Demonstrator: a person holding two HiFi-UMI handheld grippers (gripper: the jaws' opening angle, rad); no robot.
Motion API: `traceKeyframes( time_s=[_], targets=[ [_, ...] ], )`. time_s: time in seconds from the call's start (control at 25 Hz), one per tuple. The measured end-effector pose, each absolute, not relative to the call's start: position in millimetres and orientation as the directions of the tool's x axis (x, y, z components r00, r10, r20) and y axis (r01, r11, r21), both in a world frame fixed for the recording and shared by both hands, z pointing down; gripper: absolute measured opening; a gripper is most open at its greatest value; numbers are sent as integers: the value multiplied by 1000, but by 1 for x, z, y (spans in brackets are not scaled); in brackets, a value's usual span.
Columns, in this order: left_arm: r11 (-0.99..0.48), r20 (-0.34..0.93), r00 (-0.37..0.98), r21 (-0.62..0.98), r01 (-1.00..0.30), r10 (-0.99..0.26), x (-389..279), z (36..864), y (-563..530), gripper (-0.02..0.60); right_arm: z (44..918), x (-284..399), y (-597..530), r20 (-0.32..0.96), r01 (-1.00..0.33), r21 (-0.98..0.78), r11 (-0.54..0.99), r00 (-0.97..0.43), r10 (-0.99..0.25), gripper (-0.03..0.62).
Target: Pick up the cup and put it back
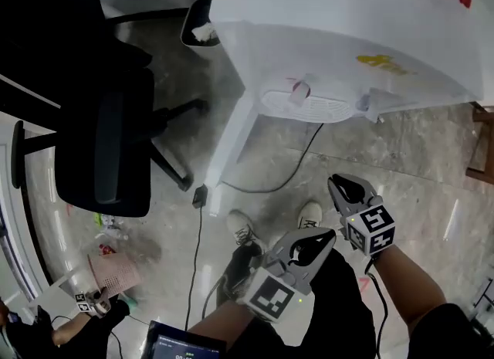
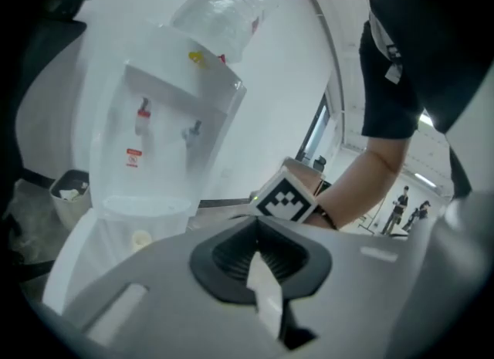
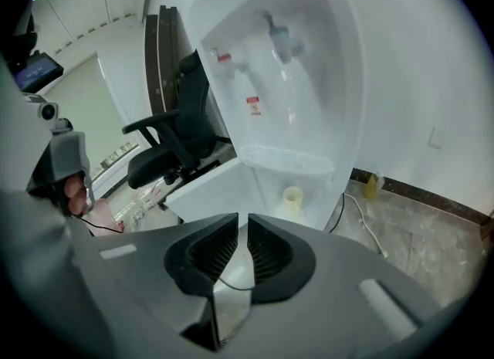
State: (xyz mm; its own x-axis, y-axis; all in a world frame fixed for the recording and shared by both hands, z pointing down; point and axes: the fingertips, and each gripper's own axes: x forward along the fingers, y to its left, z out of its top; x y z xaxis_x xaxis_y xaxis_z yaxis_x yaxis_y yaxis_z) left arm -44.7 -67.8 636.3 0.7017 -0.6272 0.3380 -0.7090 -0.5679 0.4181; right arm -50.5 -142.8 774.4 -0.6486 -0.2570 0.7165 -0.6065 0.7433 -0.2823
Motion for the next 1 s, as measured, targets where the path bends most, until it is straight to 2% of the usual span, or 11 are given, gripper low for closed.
traceKeyframes(
  time_s=[0.2, 0.32, 0.48, 0.6, 0.84, 1.0],
  targets=[
    [-637, 292, 733, 364, -679, -614, -56, 721, -85, 5, 892, -63, -183, 707, -620, -243, 746, -640, -301, 49],
    [-639, 220, 738, 384, -667, -638, -67, 762, -104, 4, 958, -71, -223, 705, -644, -208, 736, -621, -344, 57],
    [-655, 119, 761, 437, -617, -638, -79, 803, -123, 4, 1029, -82, -277, 698, -693, -160, 703, -583, -417, 72],
    [-697, 88, 780, 396, -598, -619, -84, 817, -136, 5, 1066, -92, -300, 703, -733, -177, 657, -561, -437, 75],
    [-715, 160, 779, 318, -622, -606, -97, 854, -149, 3, 1110, -119, -331, 702, -718, -60, 693, -524, -482, 87],
    [-740, 178, 799, 304, -600, -574, -94, 862, -144, 3, 1133, -116, -347, 716, -756, -72, 650, -493, -494, 95]
  ],
)
